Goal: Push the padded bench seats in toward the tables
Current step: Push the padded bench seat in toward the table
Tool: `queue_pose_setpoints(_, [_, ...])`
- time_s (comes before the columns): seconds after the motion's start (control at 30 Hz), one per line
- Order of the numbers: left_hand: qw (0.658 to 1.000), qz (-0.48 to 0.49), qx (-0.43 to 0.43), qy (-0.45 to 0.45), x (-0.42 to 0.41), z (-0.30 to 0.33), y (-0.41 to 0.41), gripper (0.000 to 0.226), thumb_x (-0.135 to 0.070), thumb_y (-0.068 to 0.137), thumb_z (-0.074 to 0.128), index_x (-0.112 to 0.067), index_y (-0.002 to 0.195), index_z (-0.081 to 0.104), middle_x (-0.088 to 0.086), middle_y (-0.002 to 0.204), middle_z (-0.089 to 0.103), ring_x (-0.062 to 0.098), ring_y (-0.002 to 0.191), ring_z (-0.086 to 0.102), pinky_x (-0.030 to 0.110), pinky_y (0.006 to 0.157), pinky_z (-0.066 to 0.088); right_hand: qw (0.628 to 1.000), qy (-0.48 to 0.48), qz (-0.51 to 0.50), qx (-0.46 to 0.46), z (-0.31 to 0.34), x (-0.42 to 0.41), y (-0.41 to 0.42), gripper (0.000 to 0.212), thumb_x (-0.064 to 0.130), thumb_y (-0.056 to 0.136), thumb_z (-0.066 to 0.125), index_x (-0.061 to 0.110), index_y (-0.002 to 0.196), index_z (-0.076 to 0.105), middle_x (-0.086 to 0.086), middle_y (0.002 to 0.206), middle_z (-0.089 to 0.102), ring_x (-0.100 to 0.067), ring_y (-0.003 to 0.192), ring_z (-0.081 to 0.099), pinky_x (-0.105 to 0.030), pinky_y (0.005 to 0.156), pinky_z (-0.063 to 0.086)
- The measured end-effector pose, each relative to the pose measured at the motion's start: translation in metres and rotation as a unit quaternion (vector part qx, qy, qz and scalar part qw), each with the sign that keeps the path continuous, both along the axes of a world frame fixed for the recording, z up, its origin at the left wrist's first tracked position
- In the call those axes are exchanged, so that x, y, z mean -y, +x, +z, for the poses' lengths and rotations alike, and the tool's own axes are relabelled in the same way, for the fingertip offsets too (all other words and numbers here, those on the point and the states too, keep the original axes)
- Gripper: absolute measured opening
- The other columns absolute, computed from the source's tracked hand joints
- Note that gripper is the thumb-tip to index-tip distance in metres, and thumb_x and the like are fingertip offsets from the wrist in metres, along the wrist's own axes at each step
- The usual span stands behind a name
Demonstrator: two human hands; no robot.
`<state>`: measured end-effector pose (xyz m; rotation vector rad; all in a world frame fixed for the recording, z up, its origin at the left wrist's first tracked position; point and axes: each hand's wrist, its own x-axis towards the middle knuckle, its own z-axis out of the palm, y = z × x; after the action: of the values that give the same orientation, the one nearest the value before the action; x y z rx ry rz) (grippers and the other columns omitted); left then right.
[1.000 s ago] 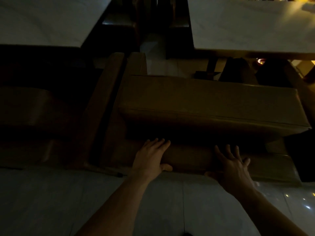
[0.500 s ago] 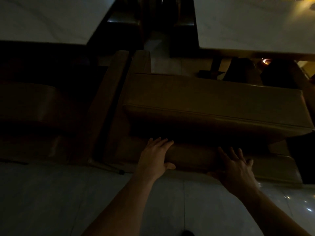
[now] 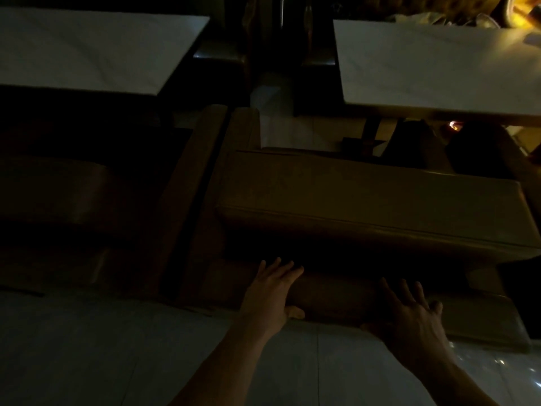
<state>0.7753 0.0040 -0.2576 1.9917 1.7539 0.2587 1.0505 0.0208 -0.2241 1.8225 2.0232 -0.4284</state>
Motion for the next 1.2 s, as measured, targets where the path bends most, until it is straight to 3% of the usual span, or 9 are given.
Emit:
queue_pose_setpoints(0.77, [1.000,0.003,0.006,0.005,0.000,0.000,-0.002,0.091,-0.054,0.077,0.073,-0.037,0.152,0.025,-0.009,0.161,0.022,0.013,0.150,0.006,0.035,0.121,-0.006,1.000,0.006,0.004,-0.003,0.003,-0.002,0.000,0.103,0.085,0.081,0.037,0.035,0.158,-0.008,-0.005,0.168,-0.005,-0.034,0.154,-0.006,-0.060,0.122,0.014])
queue_pose_setpoints(0.9, [1.000,0.007,0.007,0.000,0.001,0.002,-0.001,0.091,-0.054,0.077,0.073,-0.037,0.152,0.025,-0.010,0.161,0.021,0.012,0.149,0.006,0.035,0.121,-0.006,1.000,0.008,0.009,-0.013,0.002,-0.005,0.009,0.109,0.096,0.069,0.030,0.042,0.157,-0.005,0.001,0.168,0.000,-0.030,0.154,-0.001,-0.059,0.121,0.016])
queue_pose_setpoints(0.97, [1.000,0.005,0.007,-0.007,0.000,0.002,-0.002,0.091,-0.054,0.077,0.073,-0.038,0.152,0.024,-0.011,0.161,0.021,0.011,0.149,0.005,0.036,0.122,-0.006,0.999,0.028,0.027,0.002,0.002,-0.011,0.016,0.118,0.104,0.053,0.012,0.046,0.155,0.002,0.004,0.166,0.011,-0.027,0.152,0.009,-0.058,0.121,0.015])
queue_pose_setpoints(1.03, [1.000,0.008,0.007,-0.007,0.000,0.001,-0.002,0.091,-0.055,0.077,0.073,-0.039,0.152,0.024,-0.012,0.161,0.021,0.010,0.149,0.005,0.036,0.122,-0.006,0.998,0.021,0.049,0.012,0.002,-0.019,0.026,0.125,0.106,0.044,0.002,0.048,0.154,-0.002,0.004,0.163,0.014,-0.026,0.151,0.008,-0.061,0.122,0.005])
queue_pose_setpoints(1.13, [1.000,0.014,0.010,-0.004,0.000,0.001,-0.001,0.091,-0.055,0.077,0.073,-0.041,0.151,0.023,-0.014,0.161,0.020,0.009,0.149,0.004,0.035,0.121,-0.006,0.999,-0.022,0.029,-0.030,0.002,-0.029,0.035,0.131,0.109,0.043,0.014,0.045,0.152,-0.021,0.003,0.167,-0.002,-0.024,0.154,-0.008,-0.057,0.123,-0.005])
queue_pose_setpoints(1.2, [1.000,0.015,0.005,-0.002,0.000,0.002,0.000,0.091,-0.055,0.077,0.073,-0.041,0.152,0.023,-0.014,0.161,0.020,0.008,0.149,0.003,0.033,0.121,-0.006,0.999,-0.019,0.028,-0.030,0.003,-0.030,0.036,0.136,0.109,0.042,0.012,0.039,0.156,-0.014,0.003,0.168,0.000,-0.023,0.154,-0.003,-0.056,0.124,-0.002])
